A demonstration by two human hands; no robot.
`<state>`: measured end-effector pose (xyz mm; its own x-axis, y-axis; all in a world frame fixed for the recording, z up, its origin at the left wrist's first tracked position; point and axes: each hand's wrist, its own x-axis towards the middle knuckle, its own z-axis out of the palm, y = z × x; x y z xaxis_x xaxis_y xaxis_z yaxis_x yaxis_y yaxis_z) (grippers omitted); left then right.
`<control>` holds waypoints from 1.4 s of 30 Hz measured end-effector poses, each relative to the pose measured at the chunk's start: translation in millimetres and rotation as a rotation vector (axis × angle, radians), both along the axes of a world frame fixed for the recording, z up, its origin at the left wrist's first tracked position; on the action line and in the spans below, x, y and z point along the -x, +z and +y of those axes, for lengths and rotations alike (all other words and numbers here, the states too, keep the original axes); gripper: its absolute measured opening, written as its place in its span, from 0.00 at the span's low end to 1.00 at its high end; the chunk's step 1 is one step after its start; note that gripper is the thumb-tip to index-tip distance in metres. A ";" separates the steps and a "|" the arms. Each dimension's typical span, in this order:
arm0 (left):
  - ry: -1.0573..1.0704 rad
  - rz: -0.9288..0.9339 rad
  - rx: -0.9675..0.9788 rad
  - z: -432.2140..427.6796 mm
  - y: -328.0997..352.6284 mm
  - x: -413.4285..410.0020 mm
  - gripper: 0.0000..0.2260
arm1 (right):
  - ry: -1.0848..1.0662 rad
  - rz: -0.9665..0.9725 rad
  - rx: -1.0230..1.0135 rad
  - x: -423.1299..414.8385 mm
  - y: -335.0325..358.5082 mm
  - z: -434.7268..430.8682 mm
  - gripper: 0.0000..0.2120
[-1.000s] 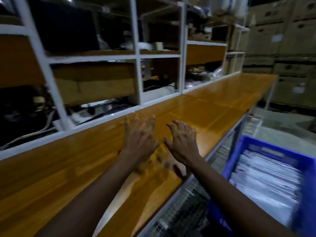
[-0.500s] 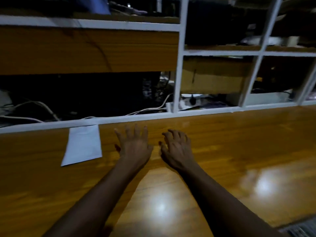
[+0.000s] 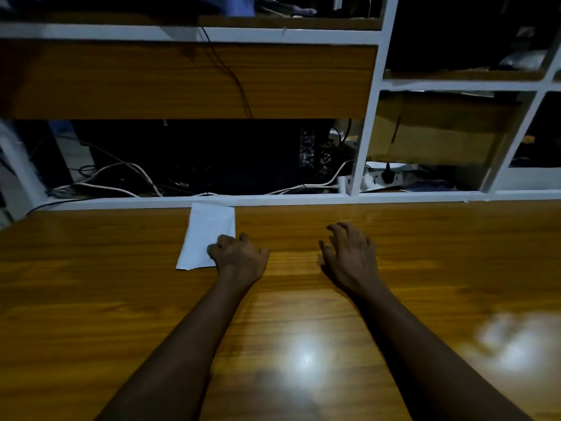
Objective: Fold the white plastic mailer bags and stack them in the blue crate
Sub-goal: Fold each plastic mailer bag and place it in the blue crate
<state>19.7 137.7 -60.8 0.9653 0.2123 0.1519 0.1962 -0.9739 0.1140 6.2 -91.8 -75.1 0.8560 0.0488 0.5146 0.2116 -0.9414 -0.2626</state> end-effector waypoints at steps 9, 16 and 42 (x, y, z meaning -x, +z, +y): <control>-0.232 -0.064 -0.048 -21.4 -15.8 24.8 0.27 | -0.041 0.038 0.030 12.6 2.8 -19.9 0.22; -0.580 -0.274 0.105 -50.7 -19.6 18.6 0.17 | -0.061 0.033 0.051 25.5 6.4 -41.2 0.25; -0.897 -0.271 -0.087 -255.4 -11.5 -36.1 0.21 | -0.194 0.163 0.216 0.0 -2.3 -153.2 0.26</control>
<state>55.8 -117.7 -72.3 0.6923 -0.6161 0.3757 -0.6539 -0.7558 -0.0345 6.2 -245.1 -77.4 0.9303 -0.0301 0.3656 -0.0056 -0.9977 -0.0679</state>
